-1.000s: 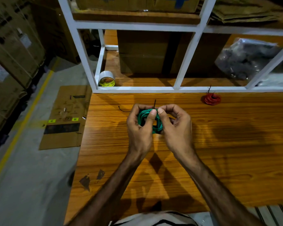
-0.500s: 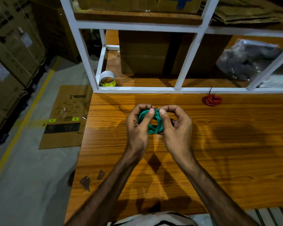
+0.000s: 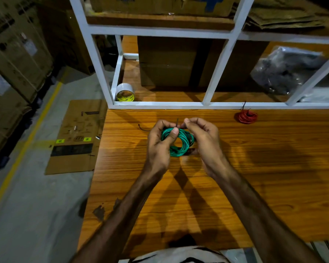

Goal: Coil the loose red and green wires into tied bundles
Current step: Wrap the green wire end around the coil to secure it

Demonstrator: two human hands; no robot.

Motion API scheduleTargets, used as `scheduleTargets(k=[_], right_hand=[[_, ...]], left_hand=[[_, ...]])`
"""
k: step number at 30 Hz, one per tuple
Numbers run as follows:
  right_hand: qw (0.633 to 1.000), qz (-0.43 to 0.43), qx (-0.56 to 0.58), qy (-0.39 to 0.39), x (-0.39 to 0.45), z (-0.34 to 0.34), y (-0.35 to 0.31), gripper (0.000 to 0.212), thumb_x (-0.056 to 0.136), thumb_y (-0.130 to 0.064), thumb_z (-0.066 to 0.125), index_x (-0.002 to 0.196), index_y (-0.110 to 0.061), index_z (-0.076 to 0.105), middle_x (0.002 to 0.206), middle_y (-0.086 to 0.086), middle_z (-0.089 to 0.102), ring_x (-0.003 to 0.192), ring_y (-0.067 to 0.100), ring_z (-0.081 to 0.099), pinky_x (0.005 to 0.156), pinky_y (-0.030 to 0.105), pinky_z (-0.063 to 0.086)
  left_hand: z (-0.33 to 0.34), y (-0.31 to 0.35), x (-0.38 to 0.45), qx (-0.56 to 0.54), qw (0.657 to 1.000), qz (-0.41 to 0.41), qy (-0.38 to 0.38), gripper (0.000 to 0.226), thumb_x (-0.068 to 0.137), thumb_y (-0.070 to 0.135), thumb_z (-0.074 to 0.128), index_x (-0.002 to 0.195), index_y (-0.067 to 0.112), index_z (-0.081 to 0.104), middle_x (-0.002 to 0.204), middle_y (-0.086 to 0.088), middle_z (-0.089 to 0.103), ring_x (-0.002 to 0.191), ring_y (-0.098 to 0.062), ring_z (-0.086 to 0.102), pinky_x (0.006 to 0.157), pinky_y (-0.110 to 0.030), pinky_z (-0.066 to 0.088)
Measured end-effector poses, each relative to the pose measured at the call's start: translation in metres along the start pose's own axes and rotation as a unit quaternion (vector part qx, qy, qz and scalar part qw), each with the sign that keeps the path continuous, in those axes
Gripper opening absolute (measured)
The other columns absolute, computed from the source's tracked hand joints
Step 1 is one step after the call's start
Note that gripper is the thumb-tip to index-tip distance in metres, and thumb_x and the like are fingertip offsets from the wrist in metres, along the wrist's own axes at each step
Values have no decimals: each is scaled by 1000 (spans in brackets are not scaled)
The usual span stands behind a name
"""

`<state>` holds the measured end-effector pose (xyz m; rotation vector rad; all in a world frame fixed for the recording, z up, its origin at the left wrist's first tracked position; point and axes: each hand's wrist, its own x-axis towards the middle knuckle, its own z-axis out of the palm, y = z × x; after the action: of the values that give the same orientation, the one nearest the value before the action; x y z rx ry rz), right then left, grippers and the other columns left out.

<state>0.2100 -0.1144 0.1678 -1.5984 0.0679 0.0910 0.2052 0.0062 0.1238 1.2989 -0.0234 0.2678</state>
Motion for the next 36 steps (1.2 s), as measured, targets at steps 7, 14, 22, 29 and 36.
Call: scheduleTargets(k=[7,14,22,29,36], right_hand=[[996,18,-54,-69,17,-9,-5,11,97,-21,70,90,-16,77,90,-2,76,86,6,71,66,22,53],[994,80,23,-77,20,-7,-6,9,91,-17,75,83,-13,77,92,8,76,98,21,68,90,49,54],[994,81,68,-23,16,0,-6,22,97,-1,64,78,-7,72,87,9,72,93,22,66,96,48,55],[983,75,166,-16,23,3,9,23,98,7,58,80,-2,67,80,8,70,81,16,66,81,29,58],[990,95,90,-58,28,-26,9,10,99,-15,66,98,-7,72,95,7,75,98,17,73,82,36,59]], left_hand=[[-1,1,-3,24,999,0,-44,11,89,11,58,91,0,56,78,7,60,72,1,54,66,-16,44],[3,4,-3,21,999,-36,-2,14,93,2,53,79,6,55,73,3,56,67,0,52,60,-15,42],[10,10,-4,10,999,-31,9,12,84,6,51,76,-3,52,73,-13,51,62,-3,48,56,-15,40],[10,7,-1,27,1000,-5,8,15,84,7,53,76,-5,53,72,-9,52,66,-7,48,60,-18,41],[4,-14,-3,14,996,-87,10,9,86,19,59,78,18,60,80,0,60,77,-13,55,72,-36,43]])
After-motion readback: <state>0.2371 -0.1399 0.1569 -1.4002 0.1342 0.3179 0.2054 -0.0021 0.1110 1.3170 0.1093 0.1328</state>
